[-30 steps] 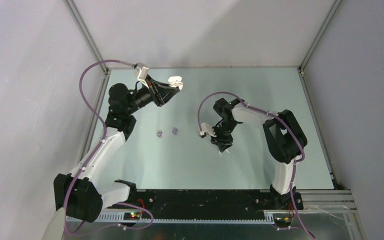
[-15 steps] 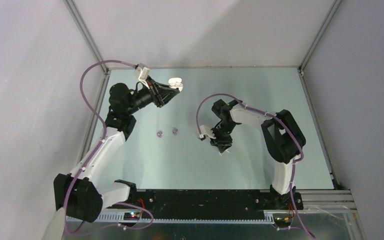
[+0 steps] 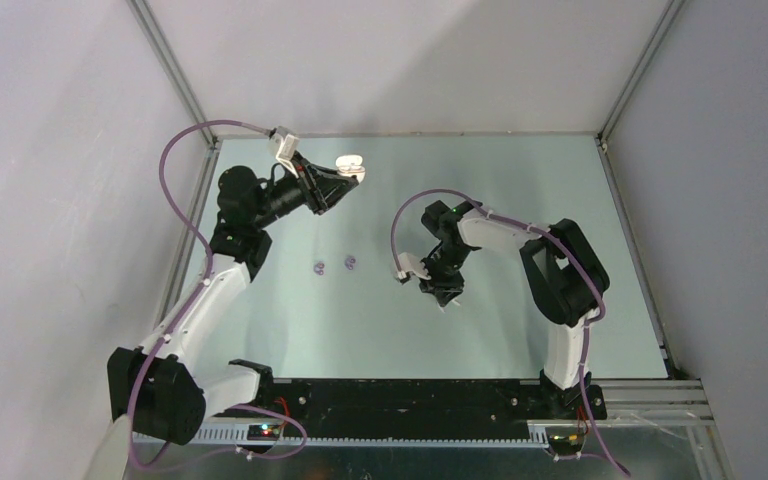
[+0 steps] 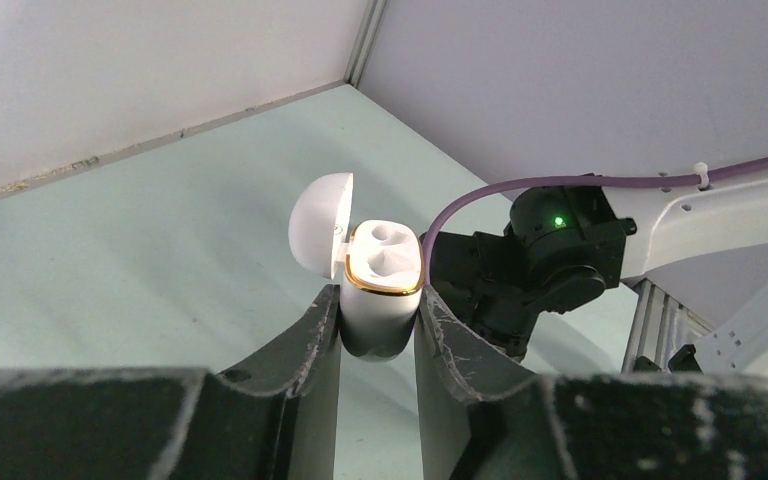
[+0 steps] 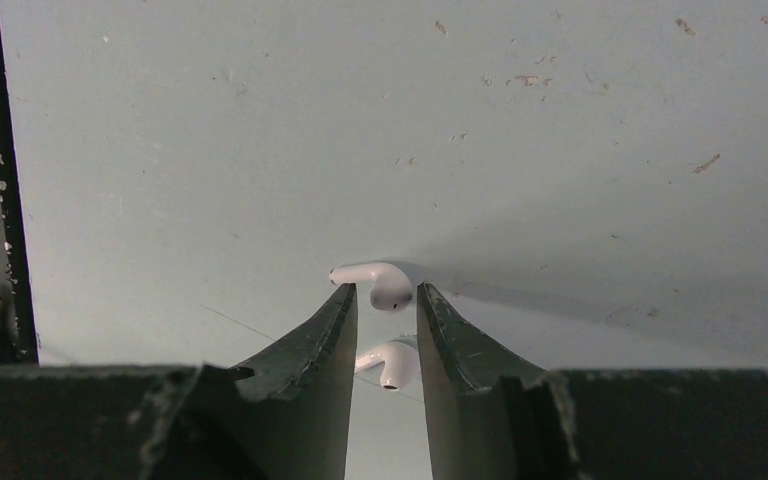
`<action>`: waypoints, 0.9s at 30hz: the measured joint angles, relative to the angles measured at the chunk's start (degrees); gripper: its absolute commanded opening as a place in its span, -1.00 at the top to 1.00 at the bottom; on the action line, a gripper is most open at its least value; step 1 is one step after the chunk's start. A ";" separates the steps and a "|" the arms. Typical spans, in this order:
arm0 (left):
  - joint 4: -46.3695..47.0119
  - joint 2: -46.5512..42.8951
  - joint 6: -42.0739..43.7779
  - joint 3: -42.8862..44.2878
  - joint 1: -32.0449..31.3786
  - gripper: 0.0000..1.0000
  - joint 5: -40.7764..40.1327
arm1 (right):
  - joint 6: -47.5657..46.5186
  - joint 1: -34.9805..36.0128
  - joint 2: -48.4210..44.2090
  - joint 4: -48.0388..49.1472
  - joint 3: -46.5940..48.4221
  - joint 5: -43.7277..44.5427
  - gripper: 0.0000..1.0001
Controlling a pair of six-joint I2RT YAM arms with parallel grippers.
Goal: Insert the wireless bluetooth earbuds into the charging case
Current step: Pick up the earbud from the center of the board.
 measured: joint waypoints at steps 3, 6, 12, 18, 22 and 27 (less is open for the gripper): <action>0.00 0.00 0.00 0.00 0.02 1.00 -0.13 | -0.02 0.09 0.07 0.02 0.00 0.57 0.36; 0.00 0.00 0.00 0.00 0.09 1.00 -0.22 | -0.02 0.22 0.17 0.02 0.00 0.96 0.37; 0.00 0.00 0.00 0.00 0.24 1.00 -0.39 | -0.02 0.42 0.76 0.04 0.00 1.25 0.40; 0.02 0.00 0.00 -0.02 0.33 1.00 -0.57 | 0.00 0.46 0.98 0.04 0.00 1.62 0.54; 0.02 0.00 0.00 -0.07 0.37 1.00 -1.01 | -0.04 0.46 0.98 0.07 0.00 1.66 0.71; 0.98 0.66 -0.07 -0.07 0.37 1.00 -0.96 | 0.09 0.15 -1.05 0.87 -0.20 2.58 0.91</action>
